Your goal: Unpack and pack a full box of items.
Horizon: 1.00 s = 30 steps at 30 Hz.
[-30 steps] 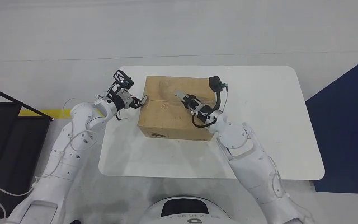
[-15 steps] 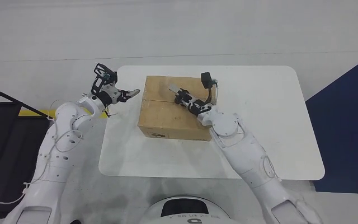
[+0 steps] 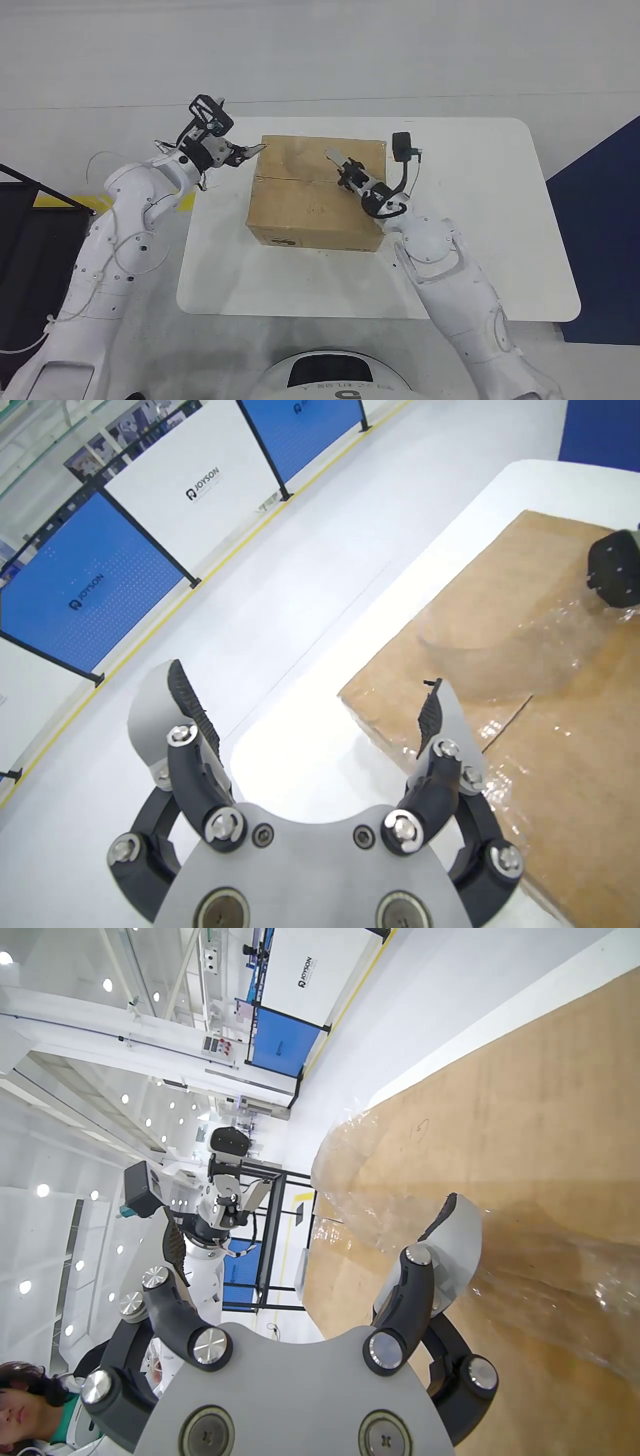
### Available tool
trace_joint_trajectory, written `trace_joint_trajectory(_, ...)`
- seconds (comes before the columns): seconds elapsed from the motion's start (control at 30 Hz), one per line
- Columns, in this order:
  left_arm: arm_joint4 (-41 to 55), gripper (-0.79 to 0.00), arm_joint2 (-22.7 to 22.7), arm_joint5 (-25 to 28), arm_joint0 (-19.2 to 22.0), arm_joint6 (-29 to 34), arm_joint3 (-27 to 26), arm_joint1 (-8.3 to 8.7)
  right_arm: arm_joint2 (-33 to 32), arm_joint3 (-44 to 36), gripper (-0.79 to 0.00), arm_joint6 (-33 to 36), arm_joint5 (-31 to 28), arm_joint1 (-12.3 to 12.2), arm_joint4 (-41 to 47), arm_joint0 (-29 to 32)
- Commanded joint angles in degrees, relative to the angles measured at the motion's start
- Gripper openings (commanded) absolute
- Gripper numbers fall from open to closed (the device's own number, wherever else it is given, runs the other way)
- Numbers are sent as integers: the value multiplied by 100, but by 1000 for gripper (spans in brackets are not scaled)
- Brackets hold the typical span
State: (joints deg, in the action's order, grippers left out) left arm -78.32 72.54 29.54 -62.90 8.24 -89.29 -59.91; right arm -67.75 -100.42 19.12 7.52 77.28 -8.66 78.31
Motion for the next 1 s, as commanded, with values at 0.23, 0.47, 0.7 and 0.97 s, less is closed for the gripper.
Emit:
trace_joint_trajectory(0.23,-909,0,-1041,534,1311,292,820,-193,-112,-93,0,4,-41,-39,42,302)
trace_joint_trajectory(0.47,372,0,-1528,1321,1964,719,1522,-423,-136,-141,0,-57,-228,-57,71,481)
trace_joint_trajectory(0.7,-632,0,-1907,1146,2106,719,1467,-467,-138,-100,0,-119,-376,-65,124,550)
trace_joint_trajectory(0.97,-788,0,-2063,1791,2129,820,1558,-469,-135,-78,0,-149,-487,-75,129,574)
